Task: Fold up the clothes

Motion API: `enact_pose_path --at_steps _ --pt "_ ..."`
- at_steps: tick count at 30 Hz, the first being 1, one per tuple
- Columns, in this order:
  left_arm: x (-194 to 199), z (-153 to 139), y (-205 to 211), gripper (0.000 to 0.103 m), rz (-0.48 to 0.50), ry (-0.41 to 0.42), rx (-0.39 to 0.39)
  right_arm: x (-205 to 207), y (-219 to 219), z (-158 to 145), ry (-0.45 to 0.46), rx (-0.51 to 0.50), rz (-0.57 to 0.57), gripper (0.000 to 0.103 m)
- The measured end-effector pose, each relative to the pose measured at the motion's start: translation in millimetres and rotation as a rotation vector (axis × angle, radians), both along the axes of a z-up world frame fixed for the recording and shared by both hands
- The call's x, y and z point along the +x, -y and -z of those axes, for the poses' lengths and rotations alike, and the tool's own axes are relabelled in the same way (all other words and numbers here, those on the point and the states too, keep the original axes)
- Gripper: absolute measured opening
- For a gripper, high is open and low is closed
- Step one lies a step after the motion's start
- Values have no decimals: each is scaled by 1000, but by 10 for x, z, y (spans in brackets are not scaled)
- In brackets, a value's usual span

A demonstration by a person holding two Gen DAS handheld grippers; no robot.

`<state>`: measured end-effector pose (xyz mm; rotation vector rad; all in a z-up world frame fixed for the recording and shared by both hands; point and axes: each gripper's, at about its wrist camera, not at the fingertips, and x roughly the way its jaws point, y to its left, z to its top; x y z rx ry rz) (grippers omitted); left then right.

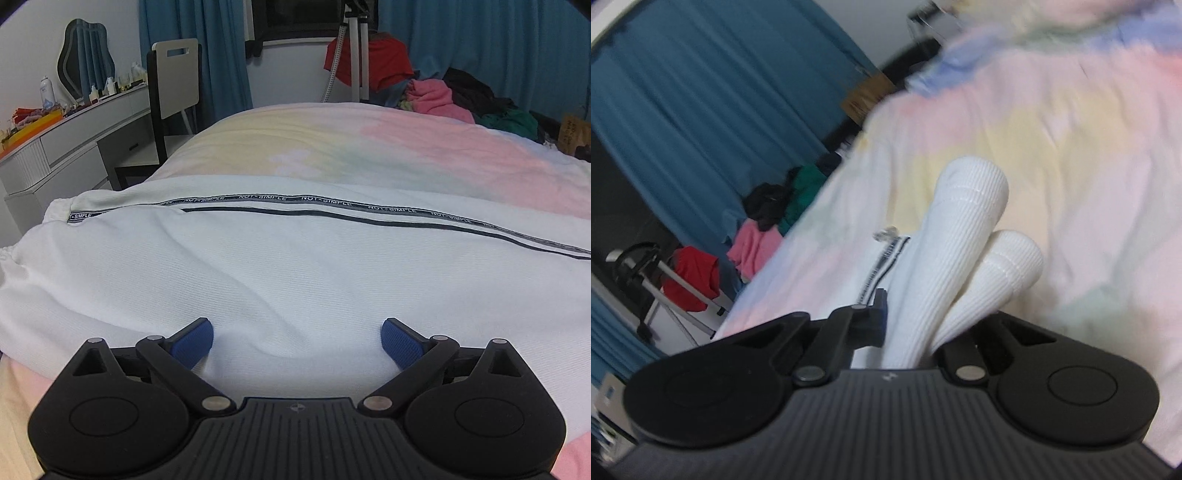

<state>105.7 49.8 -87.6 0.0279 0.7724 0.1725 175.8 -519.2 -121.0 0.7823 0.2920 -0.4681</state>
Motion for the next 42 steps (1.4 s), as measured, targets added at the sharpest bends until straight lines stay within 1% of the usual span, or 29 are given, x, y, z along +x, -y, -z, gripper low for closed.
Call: enact_pose_path --at_steps 1,4,7,9,11,13,15,18,25,28,30,32,35,37,39,40,41,42 --pt "0 -8 -5 99 1 0 -1 7 -87 -106 9 -52 -11 11" --pt "0 -34 -19 99 3 1 -2 27 -497 -465 61 -258 -73 11" --pt "-16 -98 -18 99 17 9 -4 30 -1085 -797 133 -476 -161 11" --pt "-46 -158 -35 99 29 25 -20 1 -1547 -930 176 -612 -244 11" --pt "-80 -219 -57 99 35 38 -45 -45 -2043 -953 205 -725 -355 11" --pt "-118 -295 -114 99 28 61 -78 -116 -2508 -896 215 -814 -473 11" --pt "-162 -357 -197 99 2 76 -103 -144 -2955 -696 193 -889 -610 10" --pt "-228 -449 -322 99 -38 99 -140 -191 -3250 -388 119 -967 -727 10" --pt "-318 -553 -639 99 -97 126 -266 -303 -3856 326 -70 -1136 -979 11" --pt "-317 -590 -653 99 -78 150 -288 -401 -3893 216 -23 -1157 -954 11" --pt "-329 -610 -631 99 -63 167 -291 -447 -3899 116 4 -1110 -973 11" --pt "-334 -620 -620 99 -45 179 -308 -417 -3973 78 -18 -1073 -995 11" --pt "-334 -600 -589 99 -13 182 -339 -291 -4021 182 -74 -1024 -1012 13" --pt "-361 -592 -562 99 15 183 -352 -283 -4034 134 -81 -1014 -1018 14" --pt "-392 -592 -516 99 47 197 -353 -311 -4039 65 -93 -991 -1044 21" --pt "-409 -599 -498 99 61 205 -353 -328 -4012 18 -104 -944 -1081 33" --pt "-427 -599 -485 99 71 212 -357 -344 -3974 -39 -116 -889 -1120 50" --pt "-446 -600 -473 99 81 219 -360 -360 -3936 -95 -128 -834 -1158 58"
